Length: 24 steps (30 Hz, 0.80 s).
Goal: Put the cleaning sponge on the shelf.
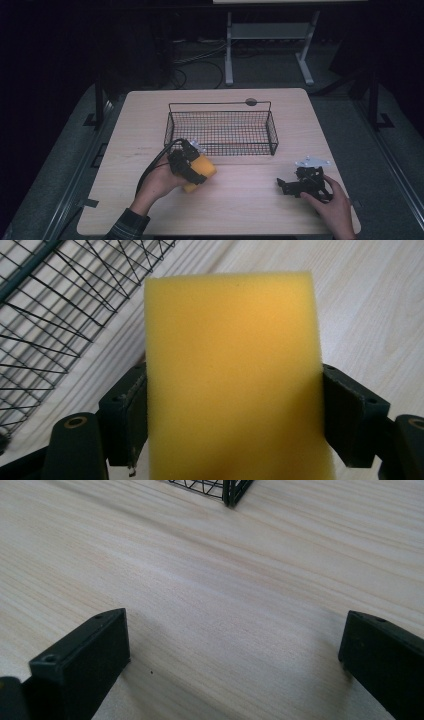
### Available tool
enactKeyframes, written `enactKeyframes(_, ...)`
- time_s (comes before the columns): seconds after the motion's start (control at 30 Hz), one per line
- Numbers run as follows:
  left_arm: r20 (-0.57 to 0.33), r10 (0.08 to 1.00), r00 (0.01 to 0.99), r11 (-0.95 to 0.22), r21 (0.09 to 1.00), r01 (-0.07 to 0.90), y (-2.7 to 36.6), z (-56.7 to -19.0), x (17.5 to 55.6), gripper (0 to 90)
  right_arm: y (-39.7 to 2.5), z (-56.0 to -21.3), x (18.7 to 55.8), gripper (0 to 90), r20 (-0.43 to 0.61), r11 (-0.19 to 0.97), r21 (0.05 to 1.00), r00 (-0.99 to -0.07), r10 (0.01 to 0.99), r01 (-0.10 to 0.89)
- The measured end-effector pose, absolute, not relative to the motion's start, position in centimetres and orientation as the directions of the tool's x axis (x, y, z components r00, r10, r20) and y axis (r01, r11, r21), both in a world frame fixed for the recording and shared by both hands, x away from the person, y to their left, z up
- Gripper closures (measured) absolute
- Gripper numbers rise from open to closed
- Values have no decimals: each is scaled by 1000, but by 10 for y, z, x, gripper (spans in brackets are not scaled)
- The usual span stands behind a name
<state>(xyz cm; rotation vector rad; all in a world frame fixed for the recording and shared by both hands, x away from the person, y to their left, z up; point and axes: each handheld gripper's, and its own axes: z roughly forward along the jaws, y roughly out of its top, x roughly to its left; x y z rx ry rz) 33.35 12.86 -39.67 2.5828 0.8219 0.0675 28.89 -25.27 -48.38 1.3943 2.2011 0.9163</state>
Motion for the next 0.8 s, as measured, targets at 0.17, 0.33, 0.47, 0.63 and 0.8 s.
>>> enactKeyframes(0.17, -77, 562, 824, -732, 417, 538, 131, -389, 336, 232, -253, -484, 289, 0, 28, 296, 697, -437, 899, 653)
enactKeyframes(0.33, -80, 561, 824, -730, 420, 539, 132, -381, 339, 233, -253, -484, 289, 0, 30, 296, 697, -439, 898, 653)
enactKeyframes(0.47, -78, 557, 827, -735, 417, 535, 132, -375, 342, 233, -253, -484, 289, 0, 30, 296, 697, -438, 898, 653)
enactKeyframes(0.63, -88, 558, 825, -728, 426, 538, 134, -366, 348, 233, -253, -484, 289, 0, 27, 298, 698, -440, 898, 651)
enactKeyframes(0.8, -83, 559, 825, -728, 428, 536, 136, -357, 353, 233, -253, -484, 289, 0, 27, 297, 697, -439, 898, 652)
